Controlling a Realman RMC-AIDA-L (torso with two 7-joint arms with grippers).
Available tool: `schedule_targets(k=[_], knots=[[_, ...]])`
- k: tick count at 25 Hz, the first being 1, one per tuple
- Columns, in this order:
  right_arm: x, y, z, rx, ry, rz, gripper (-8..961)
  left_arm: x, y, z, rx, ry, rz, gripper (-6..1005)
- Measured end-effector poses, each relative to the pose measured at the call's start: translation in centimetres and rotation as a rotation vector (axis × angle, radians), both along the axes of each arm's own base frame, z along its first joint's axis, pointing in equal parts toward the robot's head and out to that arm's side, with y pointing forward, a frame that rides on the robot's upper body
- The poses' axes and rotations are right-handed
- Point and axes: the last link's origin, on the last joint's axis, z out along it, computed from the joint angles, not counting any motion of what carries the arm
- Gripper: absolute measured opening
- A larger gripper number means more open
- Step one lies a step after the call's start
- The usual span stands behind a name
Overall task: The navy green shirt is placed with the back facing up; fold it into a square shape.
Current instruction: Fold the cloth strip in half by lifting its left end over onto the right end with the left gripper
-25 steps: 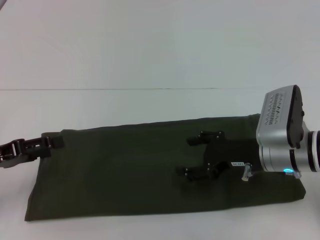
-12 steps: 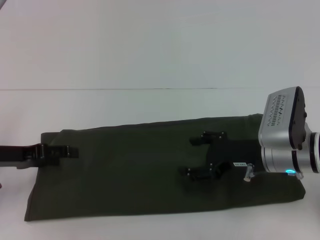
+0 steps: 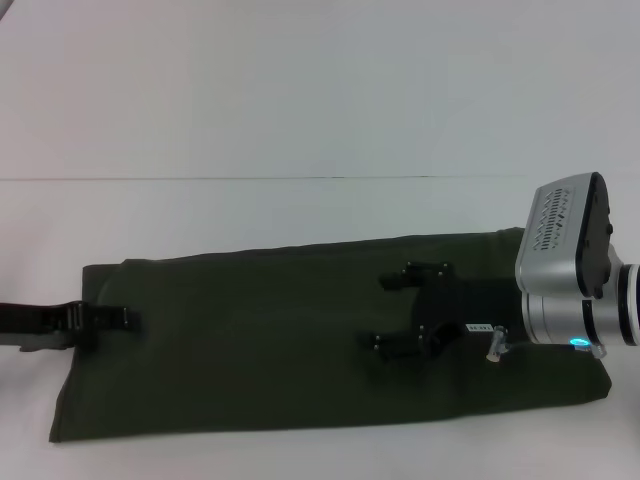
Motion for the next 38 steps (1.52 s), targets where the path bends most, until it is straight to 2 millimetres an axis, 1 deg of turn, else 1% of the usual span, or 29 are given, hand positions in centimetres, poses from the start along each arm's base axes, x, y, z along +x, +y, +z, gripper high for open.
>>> schedule_targets(k=[2, 10, 18, 25, 30, 38], knots=[[0.0, 0.0, 0.0, 0.0, 0.0, 0.0, 909, -0.4, 0.0, -0.2, 0.0, 0.03, 0.017, 822], [0.0, 0.2, 0.1, 0.014, -0.005, -0.004, 910, -0.6, 0.2, -0.1, 0.017, 0.044, 0.032, 819], [0.1, 0.4, 0.1, 0.024, -0.007, -0.008, 910, -1.2, 0.3, 1.6, 0.038, 0.046, 0.081, 816], [-0.1, 0.5, 0.1, 0.026, -0.006, -0.006, 910, -1.0, 0.5, 2.4, 0.016, 0.049, 0.092, 814], [0.0, 0.6, 0.1, 0.031, -0.01, -0.008, 910, -1.2, 0.6, 2.1, 0.016, 0.073, 0.097, 812], [0.0, 0.7, 0.0, 0.04, -0.019, -0.012, 909, -0.9, 0.6, 1.7, 0.006, 0.065, 0.093, 809]])
